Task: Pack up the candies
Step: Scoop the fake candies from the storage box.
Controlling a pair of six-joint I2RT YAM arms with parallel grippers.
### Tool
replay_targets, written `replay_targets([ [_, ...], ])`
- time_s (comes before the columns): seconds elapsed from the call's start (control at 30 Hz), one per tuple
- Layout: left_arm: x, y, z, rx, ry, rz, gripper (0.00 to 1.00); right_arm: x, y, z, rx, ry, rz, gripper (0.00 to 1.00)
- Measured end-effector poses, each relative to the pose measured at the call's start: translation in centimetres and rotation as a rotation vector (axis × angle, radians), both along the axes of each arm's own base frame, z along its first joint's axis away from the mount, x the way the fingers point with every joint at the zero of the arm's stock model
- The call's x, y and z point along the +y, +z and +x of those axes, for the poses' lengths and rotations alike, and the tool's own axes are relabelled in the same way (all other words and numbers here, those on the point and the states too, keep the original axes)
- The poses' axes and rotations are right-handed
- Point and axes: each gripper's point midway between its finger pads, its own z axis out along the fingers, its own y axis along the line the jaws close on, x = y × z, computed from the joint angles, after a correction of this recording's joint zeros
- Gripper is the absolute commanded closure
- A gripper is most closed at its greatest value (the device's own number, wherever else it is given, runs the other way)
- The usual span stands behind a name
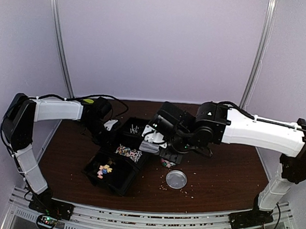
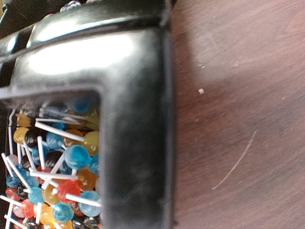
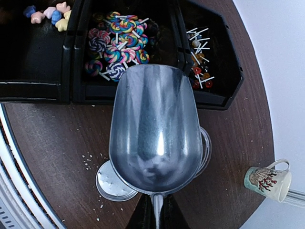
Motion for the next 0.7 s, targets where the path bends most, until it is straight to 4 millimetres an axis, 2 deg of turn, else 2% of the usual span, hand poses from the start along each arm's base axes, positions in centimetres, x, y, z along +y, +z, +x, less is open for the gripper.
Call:
replay_targets([
  [0.33, 2.0, 0.1, 0.8, -0.091, -0.007, 0.134, 1.00, 4.0, -2.3, -0.4, 0.038, 0.062, -0.122, 1.00],
  [0.57, 2.9, 0.4, 1.3, -0.140, -0.010, 0.190, 1.00, 4.5, -4.8, 0.0, 0.052, 0.060, -0.232, 1.00],
  [0.7, 3.4, 0.5, 1.6, -0.173, -0.015, 0.235, 1.00, 4.7, -5.1, 0.7, 0.021, 0.046, -0.264, 1.00],
])
